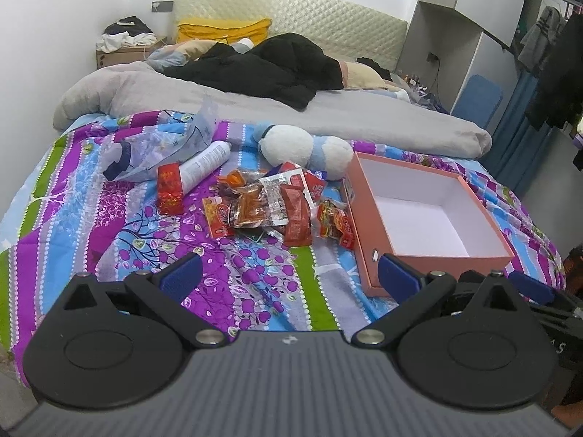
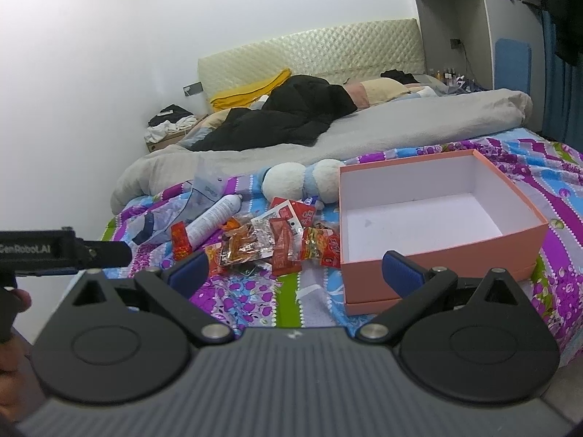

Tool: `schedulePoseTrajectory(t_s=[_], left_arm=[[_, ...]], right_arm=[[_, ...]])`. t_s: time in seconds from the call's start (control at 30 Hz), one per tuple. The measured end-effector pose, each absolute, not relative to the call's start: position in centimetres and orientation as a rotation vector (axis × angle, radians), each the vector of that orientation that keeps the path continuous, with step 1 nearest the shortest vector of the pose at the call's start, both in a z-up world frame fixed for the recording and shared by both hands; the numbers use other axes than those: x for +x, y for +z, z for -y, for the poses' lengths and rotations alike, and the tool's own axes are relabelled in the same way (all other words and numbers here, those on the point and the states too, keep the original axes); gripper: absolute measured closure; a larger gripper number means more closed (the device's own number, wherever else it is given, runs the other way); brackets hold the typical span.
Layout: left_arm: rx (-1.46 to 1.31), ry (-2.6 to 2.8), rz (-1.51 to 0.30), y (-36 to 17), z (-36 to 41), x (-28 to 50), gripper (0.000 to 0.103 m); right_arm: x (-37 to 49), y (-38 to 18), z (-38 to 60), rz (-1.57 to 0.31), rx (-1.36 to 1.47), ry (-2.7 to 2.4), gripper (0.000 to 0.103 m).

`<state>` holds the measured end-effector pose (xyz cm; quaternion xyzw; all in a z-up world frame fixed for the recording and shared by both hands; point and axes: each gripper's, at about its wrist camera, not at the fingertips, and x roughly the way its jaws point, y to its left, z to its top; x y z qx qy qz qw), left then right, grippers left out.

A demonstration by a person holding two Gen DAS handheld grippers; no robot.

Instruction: Organize snacks

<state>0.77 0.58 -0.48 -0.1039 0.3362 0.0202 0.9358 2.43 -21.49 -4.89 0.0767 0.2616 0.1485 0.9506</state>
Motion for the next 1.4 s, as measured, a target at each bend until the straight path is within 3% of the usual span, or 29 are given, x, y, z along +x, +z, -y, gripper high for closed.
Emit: schedulePoseTrajectory(t_s=[1.4], left_arm=[[-0.201, 0.033, -0.691, -1.5, -1.0, 0.4, 0.0]], right_arm=[[2.7, -5.9, 20.9, -0.573, 0.159, 0.296, 0.0]])
